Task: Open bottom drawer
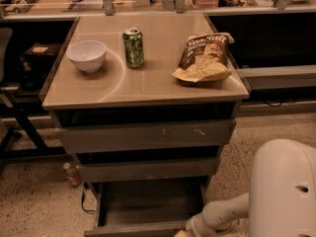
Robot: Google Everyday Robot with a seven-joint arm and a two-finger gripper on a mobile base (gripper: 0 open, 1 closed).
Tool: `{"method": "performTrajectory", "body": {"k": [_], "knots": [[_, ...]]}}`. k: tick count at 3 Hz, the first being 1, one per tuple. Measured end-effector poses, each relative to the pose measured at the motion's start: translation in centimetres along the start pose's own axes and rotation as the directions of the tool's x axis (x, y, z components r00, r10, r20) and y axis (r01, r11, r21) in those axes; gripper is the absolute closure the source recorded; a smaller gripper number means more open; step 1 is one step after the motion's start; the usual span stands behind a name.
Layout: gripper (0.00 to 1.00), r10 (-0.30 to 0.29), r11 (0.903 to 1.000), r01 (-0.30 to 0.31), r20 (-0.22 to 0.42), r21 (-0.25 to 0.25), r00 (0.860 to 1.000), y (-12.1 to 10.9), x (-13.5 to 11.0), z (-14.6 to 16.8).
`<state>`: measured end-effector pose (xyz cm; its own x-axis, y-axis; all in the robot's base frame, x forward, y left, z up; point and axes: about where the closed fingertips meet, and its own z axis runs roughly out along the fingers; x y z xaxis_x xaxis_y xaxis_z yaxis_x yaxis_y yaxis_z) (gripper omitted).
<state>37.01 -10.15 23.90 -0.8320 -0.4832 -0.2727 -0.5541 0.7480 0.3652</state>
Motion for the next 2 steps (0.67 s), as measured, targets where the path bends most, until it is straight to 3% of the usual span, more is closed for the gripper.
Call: {"method": "performTrajectory", "body": {"k": [1, 2], "knots": [[0.00, -0.040, 0.9992, 0.039, 0.042, 0.013, 0.998, -1.6, -3.8, -0.1], [0.00, -0.029, 0.9996, 0.029, 0.031, 0.001, 0.999, -2.7, -4.9, 2.0]]}}
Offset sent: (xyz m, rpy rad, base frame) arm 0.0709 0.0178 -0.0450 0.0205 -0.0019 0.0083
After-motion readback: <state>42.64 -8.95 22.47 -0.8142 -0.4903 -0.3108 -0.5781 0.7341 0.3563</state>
